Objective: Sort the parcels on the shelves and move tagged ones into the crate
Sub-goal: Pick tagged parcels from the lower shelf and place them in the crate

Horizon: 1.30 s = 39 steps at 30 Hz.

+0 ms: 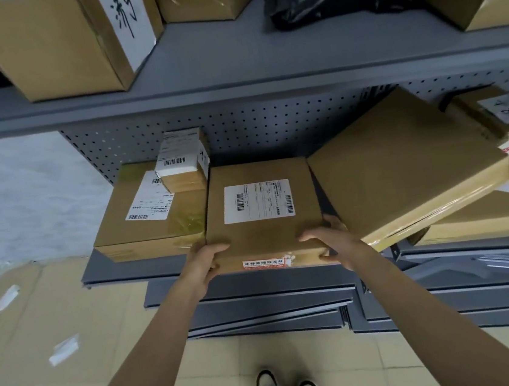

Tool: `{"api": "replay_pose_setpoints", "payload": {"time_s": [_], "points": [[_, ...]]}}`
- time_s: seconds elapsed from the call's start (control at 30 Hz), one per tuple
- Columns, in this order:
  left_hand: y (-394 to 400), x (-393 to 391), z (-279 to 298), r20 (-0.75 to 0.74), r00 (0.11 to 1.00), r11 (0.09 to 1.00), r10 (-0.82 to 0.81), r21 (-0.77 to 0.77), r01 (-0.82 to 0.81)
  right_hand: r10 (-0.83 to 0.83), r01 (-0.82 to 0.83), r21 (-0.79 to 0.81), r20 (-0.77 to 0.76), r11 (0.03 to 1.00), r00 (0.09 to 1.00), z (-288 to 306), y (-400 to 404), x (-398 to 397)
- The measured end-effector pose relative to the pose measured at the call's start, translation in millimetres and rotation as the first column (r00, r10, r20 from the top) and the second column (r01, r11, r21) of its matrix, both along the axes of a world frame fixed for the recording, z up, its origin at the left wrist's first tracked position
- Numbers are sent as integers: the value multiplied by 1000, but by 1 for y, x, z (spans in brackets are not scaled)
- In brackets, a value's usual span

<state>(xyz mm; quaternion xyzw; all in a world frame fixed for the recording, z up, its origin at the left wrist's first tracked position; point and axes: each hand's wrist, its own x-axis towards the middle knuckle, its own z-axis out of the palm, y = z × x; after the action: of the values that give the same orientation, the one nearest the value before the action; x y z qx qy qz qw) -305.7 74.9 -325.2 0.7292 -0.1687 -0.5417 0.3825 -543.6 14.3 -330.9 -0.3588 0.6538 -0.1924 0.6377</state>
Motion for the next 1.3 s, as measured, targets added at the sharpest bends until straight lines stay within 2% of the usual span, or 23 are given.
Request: {"api": "replay_pose_setpoints", "payload": {"time_s": [0.1,0.27,0.47,0.53,0.6,0.67,0.73,0.77,0.83,0.9,1.03,1.13,1.2,1.23,1.3], "points": [[-11,-2,-1,-69,996,997,53,-46,-56,-22,24,-61,29,998,999,-3,-5,5],[-31,-16,-6,-148,970,978,194,-52,-204,-216,227,-139,85,964,973,-12,-10,19],[-40,-19,-1,-183,914,932,362,79,-353,-324,337,-94,133,937,937,-16,-14,22],[-42,-25,5,-213,891,910,402,203,-362,-337,342,-54,90,938,937,-17,-10,19],[-47,-38,14,-222,914,922,340,271,-278,-322,321,29,34,947,946,-18,-3,15],[-58,-58,22,-194,954,952,231,248,-180,-360,344,179,60,922,931,-23,6,9],[-69,-82,30,-176,979,978,105,199,-69,-505,464,266,110,845,856,-24,15,0],[-73,-93,34,-193,980,984,55,174,-21,-581,541,251,129,803,804,-26,17,-7],[-79,-117,41,-231,973,985,-5,167,45,-686,668,161,202,727,699,-25,20,-27],[-81,-138,46,-279,952,971,-126,163,176,-711,716,97,266,691,651,-18,19,-50],[-81,-171,46,-307,872,899,-382,95,428,-653,661,78,278,747,705,-3,12,-78],[-78,-182,49,-358,825,867,-437,75,492,-689,714,7,264,701,674,5,8,-71],[-81,-183,51,-338,832,874,-439,52,483,-716,747,-155,212,647,665,5,9,-63],[-84,-180,53,-305,847,883,-435,36,467,-700,706,-290,145,646,700,5,12,-60],[-91,-170,61,-227,888,913,-399,-4,409,-616,457,-583,-99,672,781,4,21,-55]]}}
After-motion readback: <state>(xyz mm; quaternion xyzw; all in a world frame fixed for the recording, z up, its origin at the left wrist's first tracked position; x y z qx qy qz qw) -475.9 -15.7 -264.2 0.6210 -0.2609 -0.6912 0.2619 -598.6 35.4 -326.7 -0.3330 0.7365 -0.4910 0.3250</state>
